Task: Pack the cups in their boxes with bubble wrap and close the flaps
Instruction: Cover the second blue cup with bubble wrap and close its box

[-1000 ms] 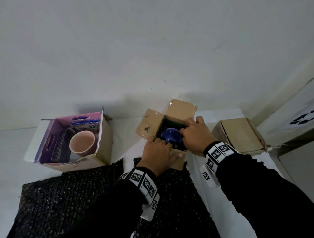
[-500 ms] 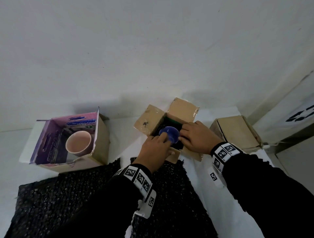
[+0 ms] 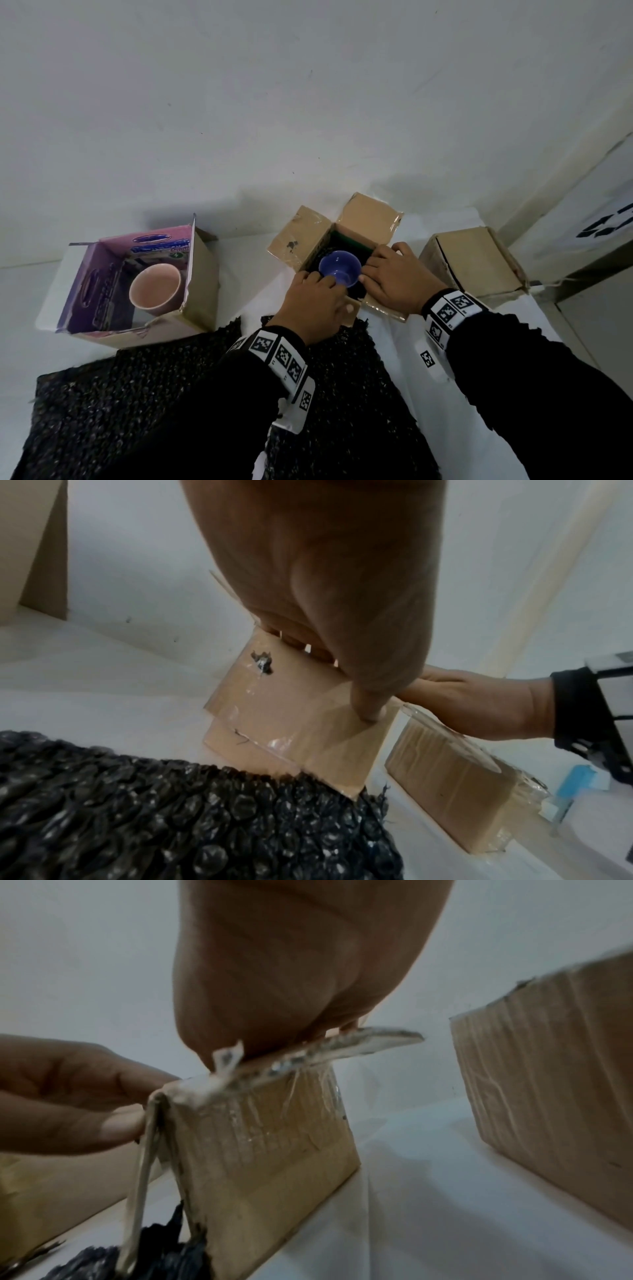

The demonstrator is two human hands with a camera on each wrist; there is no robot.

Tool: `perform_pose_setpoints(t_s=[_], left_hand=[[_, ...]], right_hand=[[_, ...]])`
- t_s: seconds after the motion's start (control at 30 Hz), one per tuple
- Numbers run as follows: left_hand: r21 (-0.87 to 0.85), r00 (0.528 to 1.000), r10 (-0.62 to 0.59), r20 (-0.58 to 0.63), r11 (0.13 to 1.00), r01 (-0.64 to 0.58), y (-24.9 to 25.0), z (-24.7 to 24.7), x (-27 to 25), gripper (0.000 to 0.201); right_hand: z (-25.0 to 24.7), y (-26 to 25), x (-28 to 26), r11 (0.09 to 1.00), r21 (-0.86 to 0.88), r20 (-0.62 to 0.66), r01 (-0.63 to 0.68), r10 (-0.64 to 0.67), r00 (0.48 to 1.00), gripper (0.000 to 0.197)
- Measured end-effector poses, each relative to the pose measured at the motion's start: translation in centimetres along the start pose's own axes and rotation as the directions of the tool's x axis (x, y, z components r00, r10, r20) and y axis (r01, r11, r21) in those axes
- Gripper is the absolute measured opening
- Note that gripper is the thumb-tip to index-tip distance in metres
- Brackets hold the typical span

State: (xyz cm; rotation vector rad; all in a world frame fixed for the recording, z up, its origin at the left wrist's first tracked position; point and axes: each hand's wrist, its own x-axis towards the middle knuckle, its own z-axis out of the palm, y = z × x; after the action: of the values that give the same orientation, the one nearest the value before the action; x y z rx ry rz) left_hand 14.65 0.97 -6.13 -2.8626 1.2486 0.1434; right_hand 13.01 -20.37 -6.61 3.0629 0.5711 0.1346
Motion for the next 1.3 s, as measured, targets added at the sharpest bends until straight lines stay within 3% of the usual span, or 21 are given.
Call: perform_pose_setpoints(t_s=[0.2, 0.4, 0.5, 0.57, 0.67, 0.8, 0.87, 0.93, 1.0, 1.07, 1.13, 1.17, 1.23, 1.3], left_hand=[[0.017, 0.977, -0.07, -0.203, 0.997, 0.075, -1.4, 0.6, -1.0, 0.053], [0.023, 0.983, -0.058, -0.173, 0.998, 0.063, -1.9, 0.2, -0.5, 0.064], [-0.012, 0.987, -0.046, -0.155, 0.999, 0.045, -1.2, 0.0, -0.2, 0.073], [-0.045, 0.988, -0.047, -0.145, 0.998, 0.041, -0.9, 0.3, -0.2, 0.064], [-0.053, 0.975, -0.018, -0.222, 0.999, 0.007, -0.5, 0.6, -0.7, 0.028], [0.008, 0.97, -0.045, -0.237, 0.999, 0.048, -0.3, 0.2, -1.0, 0.019], [0.002, 0.984, -0.044, -0.172, 0.999, 0.046, -0.4, 0.3, -1.0, 0.024], [0.021, 0.996, -0.019, -0.09, 1.0, 0.021, -0.3, 0.2, -1.1, 0.043], [0.045, 0.999, -0.012, -0.049, 0.999, 0.014, 0.0, -0.2, -1.4, 0.055], [0.06, 0.999, -0.018, -0.048, 0.998, 0.021, 0.2, -0.3, -2.0, 0.062], [0.025, 0.994, -0.035, -0.101, 0.999, 0.038, 0.4, -0.2, -3.0, 0.064], [-0.009, 0.988, -0.046, -0.145, 0.999, 0.045, 0.4, 0.1, -3.7, 0.064], [-0.078, 0.975, -0.071, -0.211, 0.995, 0.056, 0.6, 0.5, -5.3, 0.065], [-0.115, 0.968, -0.085, -0.236, 0.992, 0.059, 0.8, 0.9, -7.1, 0.069]], right_hand=[[-0.2, -0.5, -0.3, 0.996, 0.079, -0.009, 0.037, -0.036, 0.999, 0.046], [0.3, -0.6, -1.1, 0.994, 0.05, 0.004, 0.101, -0.102, 0.995, 0.063], [0.3, -0.3, -1.2, 0.994, 0.036, -0.048, 0.103, -0.101, 0.994, 0.054], [0.2, -0.4, -1.2, 0.994, 0.053, -0.073, 0.1, -0.096, 0.993, 0.045], [-0.1, -0.3, -1.6, 0.995, 0.071, -0.095, 0.069, -0.062, 0.994, 0.038], [-0.5, -0.5, -2.2, 1.0, 0.022, -0.082, 0.011, -0.009, 0.997, 0.04], [-0.6, -0.7, -2.6, 0.999, -0.006, -0.092, -0.037, 0.037, 0.995, 0.037], [-0.9, -1.2, -3.1, 0.993, 0.002, -0.129, -0.116, 0.115, 0.985, 0.036], [-1.4, -2.4, -3.9, 0.976, 0.078, -0.186, -0.204, 0.216, 0.959, 0.037], [-1.4, -4.4, -5.1, 0.953, 0.208, -0.225, -0.221, 0.267, 0.937, 0.026], [-0.6, -6.8, -6.6, 0.921, 0.315, -0.158, -0.23, 0.29, 0.944, 0.025], [0.1, -8.2, -7.5, 0.904, 0.318, -0.055, -0.287, 0.32, 0.946, 0.036], [1.6, -10.7, -9.1, 0.875, 0.195, 0.192, -0.443, 0.409, 0.892, 0.069], [2.8, -12.6, -10.4, 0.866, 0.086, 0.31, -0.492, 0.446, 0.84, 0.082]])
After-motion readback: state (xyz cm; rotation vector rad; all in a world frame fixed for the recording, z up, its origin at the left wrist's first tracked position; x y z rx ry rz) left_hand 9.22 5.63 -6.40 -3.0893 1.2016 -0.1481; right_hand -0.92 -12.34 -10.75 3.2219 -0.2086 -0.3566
